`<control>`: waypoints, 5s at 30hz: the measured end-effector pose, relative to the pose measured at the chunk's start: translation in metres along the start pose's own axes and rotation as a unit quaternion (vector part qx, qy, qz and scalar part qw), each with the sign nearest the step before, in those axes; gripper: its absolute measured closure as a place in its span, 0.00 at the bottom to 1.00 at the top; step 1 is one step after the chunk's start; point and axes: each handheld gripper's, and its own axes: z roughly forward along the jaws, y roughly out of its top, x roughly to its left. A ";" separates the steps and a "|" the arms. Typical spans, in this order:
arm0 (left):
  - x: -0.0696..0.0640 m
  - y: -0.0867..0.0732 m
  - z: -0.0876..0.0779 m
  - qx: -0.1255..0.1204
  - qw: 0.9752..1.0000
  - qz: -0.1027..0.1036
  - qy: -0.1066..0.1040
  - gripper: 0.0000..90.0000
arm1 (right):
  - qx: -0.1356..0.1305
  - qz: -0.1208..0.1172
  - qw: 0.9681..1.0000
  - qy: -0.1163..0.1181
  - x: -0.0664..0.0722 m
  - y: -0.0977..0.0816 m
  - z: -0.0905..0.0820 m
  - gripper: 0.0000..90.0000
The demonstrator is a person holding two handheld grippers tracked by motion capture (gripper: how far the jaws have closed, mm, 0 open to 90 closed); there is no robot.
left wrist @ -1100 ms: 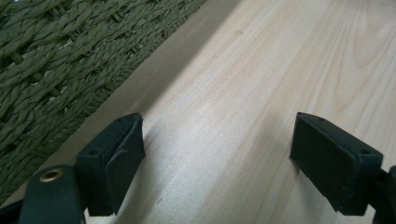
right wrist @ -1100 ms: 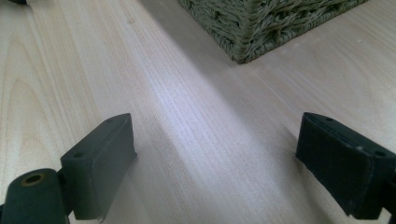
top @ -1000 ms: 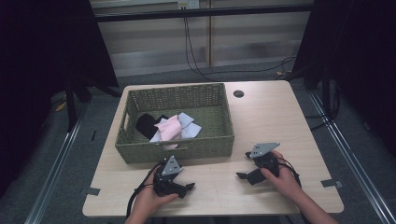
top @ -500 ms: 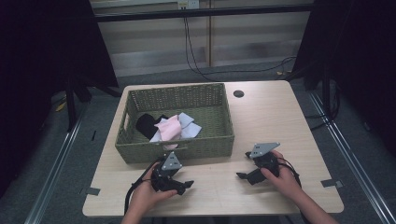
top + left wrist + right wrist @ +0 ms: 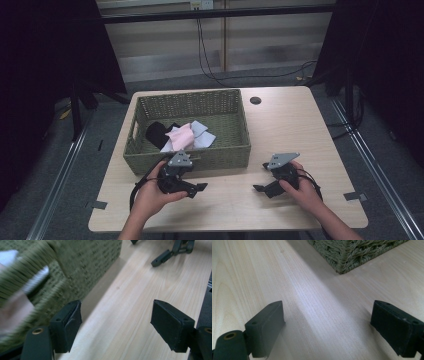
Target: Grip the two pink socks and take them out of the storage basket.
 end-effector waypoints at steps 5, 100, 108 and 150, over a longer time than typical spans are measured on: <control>0.007 0.013 -0.011 0.000 1.000 -0.005 -0.004 0.27 | 0.000 0.000 1.000 0.000 0.000 0.000 0.000 0.12; 0.171 0.059 0.029 0.180 0.967 -0.171 0.051 0.96 | -0.002 -0.002 1.000 0.003 0.000 0.000 0.000 0.12; 0.171 0.065 0.008 0.163 0.968 -0.185 0.040 0.97 | -0.002 -0.002 1.000 0.003 0.000 0.000 0.000 0.12; 0.139 0.126 -0.073 0.128 0.971 -0.202 0.002 0.97 | -0.001 -0.002 1.000 0.003 0.000 0.000 0.000 0.12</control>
